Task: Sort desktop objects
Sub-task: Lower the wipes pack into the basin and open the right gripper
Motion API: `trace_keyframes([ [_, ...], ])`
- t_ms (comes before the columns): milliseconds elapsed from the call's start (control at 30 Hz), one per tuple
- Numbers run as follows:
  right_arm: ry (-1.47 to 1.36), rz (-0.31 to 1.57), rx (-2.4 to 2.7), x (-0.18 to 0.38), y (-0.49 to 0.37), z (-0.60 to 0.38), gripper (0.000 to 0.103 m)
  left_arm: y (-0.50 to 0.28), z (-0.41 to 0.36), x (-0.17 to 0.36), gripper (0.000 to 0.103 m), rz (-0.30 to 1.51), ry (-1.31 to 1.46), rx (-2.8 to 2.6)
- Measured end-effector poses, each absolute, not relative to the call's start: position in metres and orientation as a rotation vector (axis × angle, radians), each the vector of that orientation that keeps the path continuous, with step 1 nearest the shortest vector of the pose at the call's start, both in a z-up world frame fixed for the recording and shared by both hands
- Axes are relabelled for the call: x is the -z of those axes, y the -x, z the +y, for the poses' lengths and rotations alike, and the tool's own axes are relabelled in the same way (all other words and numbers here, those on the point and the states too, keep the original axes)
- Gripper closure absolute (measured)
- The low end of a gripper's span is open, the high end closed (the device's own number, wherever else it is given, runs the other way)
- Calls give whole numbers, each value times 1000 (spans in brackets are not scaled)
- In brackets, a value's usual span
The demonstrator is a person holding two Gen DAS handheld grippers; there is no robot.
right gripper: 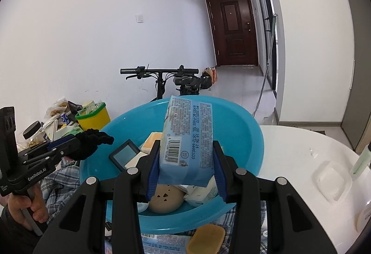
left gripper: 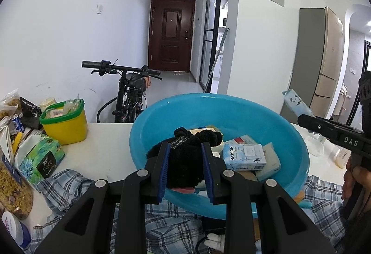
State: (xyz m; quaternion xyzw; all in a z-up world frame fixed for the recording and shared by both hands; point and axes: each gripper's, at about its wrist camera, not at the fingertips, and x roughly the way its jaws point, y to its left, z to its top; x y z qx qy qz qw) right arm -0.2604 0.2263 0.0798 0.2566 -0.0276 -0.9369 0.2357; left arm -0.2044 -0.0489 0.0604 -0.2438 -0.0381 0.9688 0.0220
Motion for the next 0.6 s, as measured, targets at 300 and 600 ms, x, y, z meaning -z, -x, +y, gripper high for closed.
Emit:
trace_keyframes([
  [300,-693,-15,2523,-75,254,202,63,194,-39,-69,74,-105,698,-2986],
  [600,-688,5,2526,-72,252,199,63,198,-32,-59,74,-85,725,-2997],
])
